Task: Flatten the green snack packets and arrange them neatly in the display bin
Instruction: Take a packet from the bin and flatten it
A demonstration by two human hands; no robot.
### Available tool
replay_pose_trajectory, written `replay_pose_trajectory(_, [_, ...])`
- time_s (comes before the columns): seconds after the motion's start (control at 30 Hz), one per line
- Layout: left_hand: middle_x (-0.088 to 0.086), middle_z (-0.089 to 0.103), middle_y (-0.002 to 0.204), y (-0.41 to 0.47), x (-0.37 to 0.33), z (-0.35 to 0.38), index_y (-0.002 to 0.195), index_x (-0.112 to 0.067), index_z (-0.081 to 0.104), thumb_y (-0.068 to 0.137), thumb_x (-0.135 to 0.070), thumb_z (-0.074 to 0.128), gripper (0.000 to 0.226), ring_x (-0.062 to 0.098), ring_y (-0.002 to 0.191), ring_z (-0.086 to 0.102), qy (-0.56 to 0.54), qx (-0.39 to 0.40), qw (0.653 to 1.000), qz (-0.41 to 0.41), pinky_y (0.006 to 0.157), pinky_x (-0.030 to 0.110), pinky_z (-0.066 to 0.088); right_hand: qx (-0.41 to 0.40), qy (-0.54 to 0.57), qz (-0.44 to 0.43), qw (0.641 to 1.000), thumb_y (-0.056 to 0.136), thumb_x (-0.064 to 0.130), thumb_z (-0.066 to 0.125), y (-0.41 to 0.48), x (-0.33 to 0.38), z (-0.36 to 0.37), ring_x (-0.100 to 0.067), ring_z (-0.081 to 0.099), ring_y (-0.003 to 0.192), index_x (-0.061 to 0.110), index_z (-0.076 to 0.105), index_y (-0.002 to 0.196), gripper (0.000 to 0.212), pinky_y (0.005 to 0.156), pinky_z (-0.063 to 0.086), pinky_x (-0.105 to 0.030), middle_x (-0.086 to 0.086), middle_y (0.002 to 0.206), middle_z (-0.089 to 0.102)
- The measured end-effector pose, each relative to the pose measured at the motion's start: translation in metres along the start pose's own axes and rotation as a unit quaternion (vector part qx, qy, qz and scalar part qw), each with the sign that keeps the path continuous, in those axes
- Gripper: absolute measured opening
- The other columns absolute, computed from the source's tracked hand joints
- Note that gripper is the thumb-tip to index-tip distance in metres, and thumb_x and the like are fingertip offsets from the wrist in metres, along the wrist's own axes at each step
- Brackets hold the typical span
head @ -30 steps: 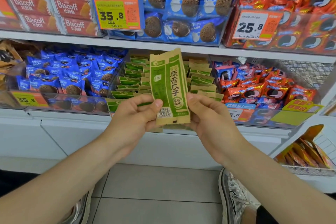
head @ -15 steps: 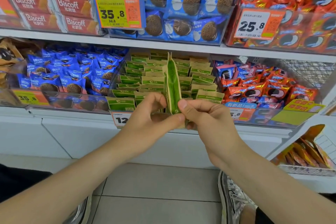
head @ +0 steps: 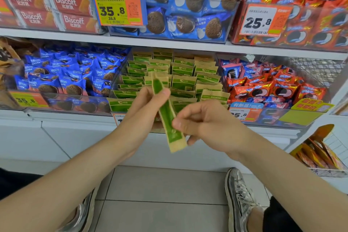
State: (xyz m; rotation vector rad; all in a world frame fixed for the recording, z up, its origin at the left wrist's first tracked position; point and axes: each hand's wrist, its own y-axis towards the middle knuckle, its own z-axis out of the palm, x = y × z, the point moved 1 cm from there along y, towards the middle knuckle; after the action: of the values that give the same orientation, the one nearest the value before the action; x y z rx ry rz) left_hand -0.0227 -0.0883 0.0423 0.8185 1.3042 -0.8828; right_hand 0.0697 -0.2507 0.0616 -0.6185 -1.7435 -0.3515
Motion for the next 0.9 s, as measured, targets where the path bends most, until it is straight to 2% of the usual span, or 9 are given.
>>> replay_pose_trajectory(0.07, [0.003, 0.067, 0.086, -0.003, -0.002, 0.004, 0.114, -0.008, 0.052, 0.109, -0.044, 0.052, 0.037, 0.011, 0.075, 0.071, 0.046, -0.043, 0.998, 0.024, 0.064, 0.024, 0.057, 0.088, -0.009, 0.029, 0.996, 0.096, 0.013, 0.077, -0.004, 0.005, 0.0, -0.023, 0.075, 0.077, 0.008, 0.078, 0.091, 0.007, 0.062, 0.059, -0.028, -0.016, 0.088, 0.08])
replay_pose_trajectory(0.13, [0.001, 0.061, 0.088, -0.004, 0.001, 0.007, 0.111, -0.008, 0.053, 0.107, -0.05, 0.045, 0.043, 0.005, 0.077, 0.062, 0.094, -0.043, 0.993, 0.064, 0.072, 0.023, 0.052, 0.093, 0.002, 0.045, 0.995, 0.095, 0.015, 0.079, -0.006, 0.011, 0.0, -0.027, 0.078, 0.077, 0.007, 0.078, 0.089, 0.009, 0.062, 0.059, -0.03, -0.016, 0.086, 0.08])
replay_pose_trajectory(0.23, [-0.002, 0.055, 0.087, -0.007, 0.006, 0.013, 0.103, -0.01, 0.054, 0.103, -0.053, 0.04, 0.045, 0.004, 0.079, 0.053, 0.158, -0.004, 0.979, 0.129, 0.074, 0.018, 0.046, -0.038, 0.004, 0.025, 0.999, 0.099, 0.027, 0.075, 0.001, 0.011, 0.0, -0.03, 0.079, 0.074, 0.008, 0.076, 0.085, 0.023, 0.061, 0.06, -0.033, -0.014, 0.078, 0.079])
replay_pose_trajectory(0.3, [-0.004, 0.054, 0.084, -0.008, 0.011, 0.015, 0.102, -0.01, 0.055, 0.109, -0.046, 0.04, 0.039, 0.007, 0.078, 0.053, 0.179, 0.012, 0.974, 0.136, 0.073, 0.023, 0.046, -0.122, -0.039, -0.019, 0.992, 0.103, 0.029, 0.069, 0.008, 0.005, 0.001, -0.027, 0.078, 0.069, 0.008, 0.075, 0.086, 0.028, 0.061, 0.063, -0.038, -0.01, 0.074, 0.078])
replay_pose_trajectory(0.43, [-0.01, 0.053, 0.075, -0.007, 0.018, 0.013, 0.092, -0.019, 0.055, 0.115, -0.026, 0.04, 0.029, 0.008, 0.072, 0.05, 0.199, 0.031, 0.97, 0.135, 0.066, 0.027, 0.044, -0.145, -0.088, -0.05, 0.984, 0.107, 0.024, 0.061, 0.015, -0.008, 0.007, -0.034, 0.075, 0.076, 0.008, 0.077, 0.086, 0.032, 0.076, 0.065, -0.052, -0.016, 0.079, 0.076])
replay_pose_trajectory(0.53, [0.0, 0.061, 0.083, -0.005, 0.019, 0.011, 0.102, -0.013, 0.062, 0.115, -0.028, 0.041, 0.029, 0.009, 0.078, 0.056, 0.169, 0.025, 0.98, 0.098, 0.072, 0.031, 0.048, -0.111, 0.037, 0.014, 0.993, 0.109, 0.021, 0.058, 0.016, -0.011, 0.01, -0.027, 0.072, 0.08, 0.002, 0.077, 0.093, 0.032, 0.083, 0.064, -0.042, -0.022, 0.088, 0.075])
replay_pose_trajectory(0.63, [-0.003, 0.064, 0.087, -0.003, 0.023, 0.009, 0.105, -0.012, 0.063, 0.116, -0.029, 0.041, 0.03, 0.01, 0.083, 0.057, 0.126, 0.036, 0.989, 0.065, 0.08, 0.036, 0.049, -0.114, 0.052, 0.036, 0.992, 0.108, 0.024, 0.061, 0.017, -0.013, 0.011, -0.016, 0.066, 0.077, 0.005, 0.078, 0.091, 0.03, 0.077, 0.062, -0.033, -0.006, 0.078, 0.071])
replay_pose_trajectory(0.8, [-0.007, 0.059, 0.082, 0.002, 0.022, -0.001, 0.094, -0.023, 0.062, 0.114, -0.032, 0.045, 0.028, 0.01, 0.079, 0.053, 0.176, 0.074, 0.977, 0.092, 0.074, 0.037, 0.045, -0.106, -0.005, 0.002, 0.994, 0.102, 0.026, 0.071, 0.015, -0.009, 0.002, -0.009, 0.069, 0.076, 0.013, 0.079, 0.101, 0.015, 0.069, 0.061, -0.026, 0.0, 0.079, 0.076])
replay_pose_trajectory(0.9, [-0.015, 0.056, 0.074, 0.005, 0.015, -0.008, 0.086, -0.028, 0.058, 0.112, -0.032, 0.051, 0.027, 0.003, 0.069, 0.053, 0.25, 0.11, 0.953, 0.131, 0.063, 0.026, 0.043, -0.111, -0.16, -0.108, 0.975, 0.085, 0.044, 0.084, 0.014, -0.006, -0.012, 0.003, 0.061, 0.076, 0.027, 0.069, 0.126, 0.046, 0.067, 0.052, -0.017, 0.006, 0.091, 0.071])
